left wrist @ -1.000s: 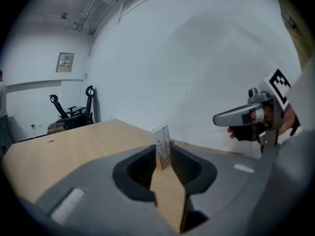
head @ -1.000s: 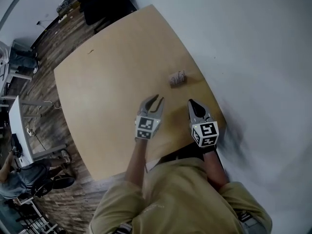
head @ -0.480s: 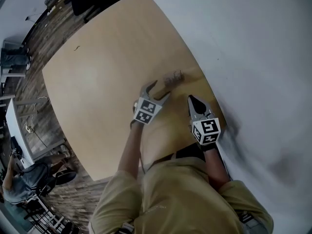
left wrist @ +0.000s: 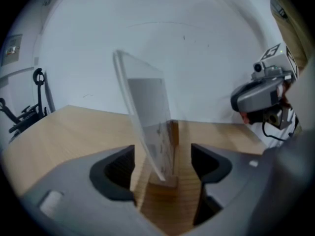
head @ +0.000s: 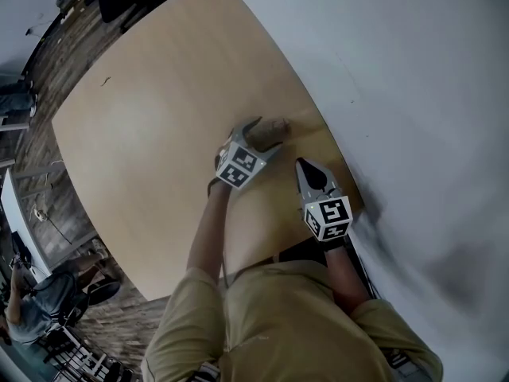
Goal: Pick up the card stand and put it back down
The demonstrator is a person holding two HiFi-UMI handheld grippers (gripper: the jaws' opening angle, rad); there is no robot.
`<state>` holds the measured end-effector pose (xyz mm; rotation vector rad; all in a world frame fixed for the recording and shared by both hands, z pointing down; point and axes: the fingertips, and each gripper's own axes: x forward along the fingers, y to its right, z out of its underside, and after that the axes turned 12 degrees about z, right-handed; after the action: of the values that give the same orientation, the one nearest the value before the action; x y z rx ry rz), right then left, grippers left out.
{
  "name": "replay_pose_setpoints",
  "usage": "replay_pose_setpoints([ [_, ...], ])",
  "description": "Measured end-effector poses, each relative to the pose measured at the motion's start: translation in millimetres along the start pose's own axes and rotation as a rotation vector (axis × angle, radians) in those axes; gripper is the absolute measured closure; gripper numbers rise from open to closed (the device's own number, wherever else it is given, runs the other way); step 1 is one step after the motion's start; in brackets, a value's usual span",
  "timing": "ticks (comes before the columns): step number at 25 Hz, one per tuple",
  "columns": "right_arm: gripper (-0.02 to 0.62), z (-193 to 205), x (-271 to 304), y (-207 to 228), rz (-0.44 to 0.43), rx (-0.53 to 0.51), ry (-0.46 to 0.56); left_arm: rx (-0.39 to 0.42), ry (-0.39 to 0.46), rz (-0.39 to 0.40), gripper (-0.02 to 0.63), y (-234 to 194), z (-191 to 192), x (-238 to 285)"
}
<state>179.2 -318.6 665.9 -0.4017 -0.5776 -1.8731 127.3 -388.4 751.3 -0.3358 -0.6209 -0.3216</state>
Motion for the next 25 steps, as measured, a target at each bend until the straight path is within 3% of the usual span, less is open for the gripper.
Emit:
replay_pose_setpoints([
  [10,0.591,9,4,17,0.035,0.010,-0.028,0.067,0.018,0.030,0.448,-3,-16,18],
  [17,0.591,4,-1,14,0.039,0.021,-0.020,0.081,0.006,0.045,0.531,6,-17,17],
  [25,0.591,-5,-20,-4,0.034,-0.006,0.011,0.061,-0.017,0.069,0.542,37,-8,10],
])
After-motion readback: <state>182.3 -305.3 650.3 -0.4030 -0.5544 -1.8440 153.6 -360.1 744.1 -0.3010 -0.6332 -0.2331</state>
